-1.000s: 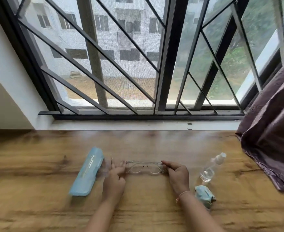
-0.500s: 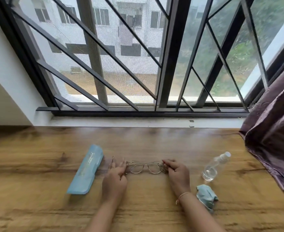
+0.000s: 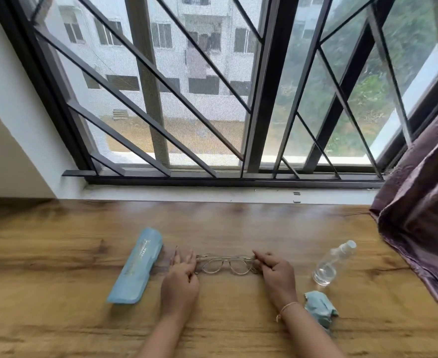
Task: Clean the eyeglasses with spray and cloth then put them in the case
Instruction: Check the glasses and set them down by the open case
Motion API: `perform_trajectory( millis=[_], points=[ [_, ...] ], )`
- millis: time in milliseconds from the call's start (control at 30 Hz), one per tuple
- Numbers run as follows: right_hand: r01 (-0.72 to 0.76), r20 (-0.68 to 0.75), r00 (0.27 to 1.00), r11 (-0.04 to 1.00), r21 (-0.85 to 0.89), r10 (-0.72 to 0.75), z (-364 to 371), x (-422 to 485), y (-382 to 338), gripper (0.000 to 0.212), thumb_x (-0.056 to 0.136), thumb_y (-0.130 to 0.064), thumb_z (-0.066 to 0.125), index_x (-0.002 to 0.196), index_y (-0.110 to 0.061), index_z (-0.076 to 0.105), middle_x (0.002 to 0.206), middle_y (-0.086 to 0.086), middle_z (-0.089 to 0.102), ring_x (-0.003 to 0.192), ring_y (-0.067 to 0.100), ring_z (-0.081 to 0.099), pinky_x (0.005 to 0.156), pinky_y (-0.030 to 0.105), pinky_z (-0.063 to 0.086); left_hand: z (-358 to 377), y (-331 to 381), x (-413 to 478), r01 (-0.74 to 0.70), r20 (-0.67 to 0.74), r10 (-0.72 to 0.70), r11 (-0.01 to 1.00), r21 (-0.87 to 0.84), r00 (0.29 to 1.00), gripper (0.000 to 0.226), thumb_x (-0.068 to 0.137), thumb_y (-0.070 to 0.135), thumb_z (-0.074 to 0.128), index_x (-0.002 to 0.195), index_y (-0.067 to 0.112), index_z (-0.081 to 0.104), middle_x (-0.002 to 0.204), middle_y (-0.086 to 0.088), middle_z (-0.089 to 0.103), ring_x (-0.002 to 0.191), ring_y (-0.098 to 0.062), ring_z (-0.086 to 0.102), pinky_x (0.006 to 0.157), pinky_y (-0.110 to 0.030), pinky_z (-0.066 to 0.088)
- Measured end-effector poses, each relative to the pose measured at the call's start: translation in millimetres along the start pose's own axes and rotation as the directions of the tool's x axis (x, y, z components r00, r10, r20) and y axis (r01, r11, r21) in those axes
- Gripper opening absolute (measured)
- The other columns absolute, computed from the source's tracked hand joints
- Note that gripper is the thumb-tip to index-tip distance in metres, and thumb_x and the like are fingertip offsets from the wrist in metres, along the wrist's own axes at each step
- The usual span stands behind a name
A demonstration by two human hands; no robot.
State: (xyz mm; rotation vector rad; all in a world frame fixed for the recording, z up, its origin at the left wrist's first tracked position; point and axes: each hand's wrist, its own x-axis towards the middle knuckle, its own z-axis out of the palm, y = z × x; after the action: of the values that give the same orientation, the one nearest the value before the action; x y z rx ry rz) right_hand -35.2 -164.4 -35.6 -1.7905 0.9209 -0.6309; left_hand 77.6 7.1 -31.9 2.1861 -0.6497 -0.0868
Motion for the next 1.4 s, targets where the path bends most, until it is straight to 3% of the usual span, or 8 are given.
perform_trajectory(
  millis=[167, 300, 467, 633, 900, 1167, 1300, 1400],
  points=[
    [-0.008, -0.086, 0.996, 0.999, 0.038, 0.011, -0.1, 0.9, -16.9, 0.023, 0.082, 0.007, 0.059, 0.099, -0.004, 0.07, 0.075, 0.005, 0.07, 0.073, 0.015, 0.062, 0.064, 0.003, 0.041, -2.7, -6.3, -1.0, -0.041, -0.103, 0.039, 0.999, -0.008, 0.994, 0.05, 0.076, -0.012, 0.05, 0.122, 0.005, 0.058, 0.132, -0.006, 0.053, 0.134, -0.013, 0.025, 0.109, -0.023, 0.024],
    [0.185, -0.139, 0.966, 0.958, -0.219, -0.219, 18.1, 11.6, -41.5, 0.019, 0.083, -0.003, 0.063, 0.1, -0.006, 0.071, 0.092, 0.01, 0.068, 0.093, 0.028, 0.055, 0.08, 0.027, 0.041, -13.6, -1.9, -5.1, -0.037, -0.348, 0.016, 0.998, -0.055, 0.937, 0.048, 0.081, 0.002, 0.04, 0.126, -0.005, 0.051, 0.137, -0.009, 0.042, 0.136, -0.022, 0.028, 0.114, -0.023, 0.015],
    [0.275, 0.184, 0.951, 0.952, -0.137, -0.248, 69.7, 24.9, -90.3, 0.024, 0.088, -0.005, 0.056, 0.108, 0.004, 0.064, 0.108, 0.016, 0.067, 0.104, 0.026, 0.06, 0.094, 0.032, 0.045, -22.9, 12.7, -18.8, 0.17, -0.439, -0.215, 0.976, -0.139, 0.872, 0.086, 0.069, 0.031, 0.038, 0.137, -0.018, 0.019, 0.146, -0.036, 0.013, 0.138, -0.046, 0.008, 0.114, -0.044, 0.001],
    [0.208, 0.49, 0.86, 0.975, -0.081, -0.142, 122.8, 31.3, -120.4, 0.038, 0.096, -0.017, 0.046, 0.131, -0.003, 0.047, 0.137, 0.011, 0.049, 0.127, 0.019, 0.044, 0.1, 0.018, 0.028, -11.8, 16.6, -32.6, 0.381, -0.378, -0.446, 0.894, -0.238, 0.811, 0.108, 0.057, 0.004, 0.077, 0.131, -0.028, 0.004, 0.137, -0.052, 0.002, 0.131, -0.06, 0.001, 0.109, -0.049, 0.0],
    [0.032, 0.654, 0.757, 0.999, -0.042, 0.003, 163.9, 17.4, -127.6, 0.04, 0.097, -0.011, 0.041, 0.136, 0.0, 0.04, 0.143, 0.011, 0.04, 0.133, 0.019, 0.036, 0.109, 0.021, 0.022, -8.7, 0.9, -34.3, 0.412, -0.37, -0.505, 0.859, -0.303, 0.78, 0.112, 0.056, 0.045, 0.046, 0.135, -0.023, 0.006, 0.138, -0.049, 0.009, 0.133, -0.057, 0.013, 0.109, -0.055, 0.016],
    [0.021, 0.553, 0.833, 1.0, 0.004, -0.02, 152.2, 13.7, -119.2, 0.035, 0.096, -0.013, 0.042, 0.129, -0.002, 0.05, 0.132, 0.012, 0.053, 0.121, 0.02, 0.048, 0.106, 0.033, 0.034, -19.1, 0.8, -25.7, 0.343, -0.385, -0.489, 0.855, -0.389, 0.783, 0.099, 0.058, 0.017, 0.046, 0.141, -0.013, 0.001, 0.15, -0.032, 0.002, 0.142, -0.037, 0.005, 0.115, -0.034, 0.006],
    [0.072, 0.319, 0.946, 0.997, -0.016, -0.063, 114.8, 23.3, -111.0, 0.027, 0.094, -0.011, 0.042, 0.11, -0.002, 0.061, 0.108, 0.015, 0.066, 0.102, 0.028, 0.058, 0.09, 0.04, 0.044, -24.9, 5.3, -1.5, 0.313, -0.29, -0.432, 0.872, -0.377, 0.854, 0.089, 0.068, 0.01, 0.047, 0.146, 0.001, 0.005, 0.15, -0.024, 0.022, 0.133, -0.041, 0.032, 0.108, -0.049, 0.029],
    [0.036, 0.127, 0.991, 0.999, -0.025, -0.032, 82.0, 26.5, -104.8, 0.027, 0.095, -0.013, 0.041, 0.104, 0.0, 0.063, 0.099, 0.017, 0.066, 0.094, 0.031, 0.058, 0.083, 0.041, 0.045, -32.8, 15.3, 19.8, 0.225, -0.153, -0.287, 0.917, -0.33, 0.946, 0.083, 0.075, 0.005, 0.046, 0.148, 0.012, 0.007, 0.15, -0.002, 0.027, 0.121, -0.02, 0.045, 0.095, -0.027, 0.036]
  ],
)
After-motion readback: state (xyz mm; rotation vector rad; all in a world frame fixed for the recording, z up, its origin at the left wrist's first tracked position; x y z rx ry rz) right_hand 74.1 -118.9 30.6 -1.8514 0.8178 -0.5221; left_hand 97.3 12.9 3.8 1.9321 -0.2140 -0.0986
